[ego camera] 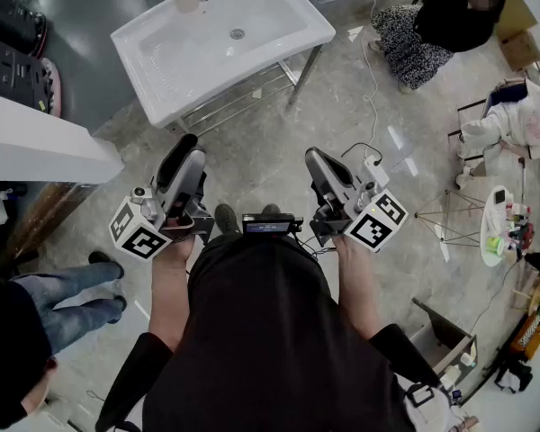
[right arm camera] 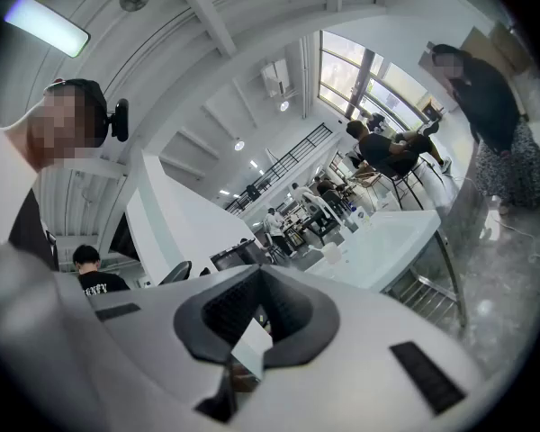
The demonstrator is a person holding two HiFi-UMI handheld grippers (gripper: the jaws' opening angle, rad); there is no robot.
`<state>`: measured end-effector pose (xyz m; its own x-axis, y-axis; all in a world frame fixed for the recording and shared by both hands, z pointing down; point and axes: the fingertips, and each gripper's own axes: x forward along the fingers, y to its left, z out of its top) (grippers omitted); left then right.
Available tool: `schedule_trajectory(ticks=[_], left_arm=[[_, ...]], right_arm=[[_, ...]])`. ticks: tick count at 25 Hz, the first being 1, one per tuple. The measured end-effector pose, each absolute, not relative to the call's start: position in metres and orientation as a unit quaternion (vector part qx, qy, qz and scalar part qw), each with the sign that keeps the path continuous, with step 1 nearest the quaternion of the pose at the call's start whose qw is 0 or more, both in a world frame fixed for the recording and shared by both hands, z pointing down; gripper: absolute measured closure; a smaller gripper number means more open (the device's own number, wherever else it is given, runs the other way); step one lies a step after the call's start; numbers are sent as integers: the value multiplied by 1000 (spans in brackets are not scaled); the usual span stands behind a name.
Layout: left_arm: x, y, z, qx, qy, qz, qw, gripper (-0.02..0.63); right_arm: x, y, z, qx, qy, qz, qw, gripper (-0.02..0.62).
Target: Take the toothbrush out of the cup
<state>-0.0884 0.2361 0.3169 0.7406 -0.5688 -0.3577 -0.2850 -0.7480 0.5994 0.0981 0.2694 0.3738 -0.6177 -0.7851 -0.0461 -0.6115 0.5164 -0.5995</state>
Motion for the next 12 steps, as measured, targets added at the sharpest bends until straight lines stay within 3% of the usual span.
schedule_trajectory(ticks=[12], left_arm=[[-76,237,315,899,-231,-263,264,448]], right_arm=[[100,270,372,-402,858,-276,160,589]])
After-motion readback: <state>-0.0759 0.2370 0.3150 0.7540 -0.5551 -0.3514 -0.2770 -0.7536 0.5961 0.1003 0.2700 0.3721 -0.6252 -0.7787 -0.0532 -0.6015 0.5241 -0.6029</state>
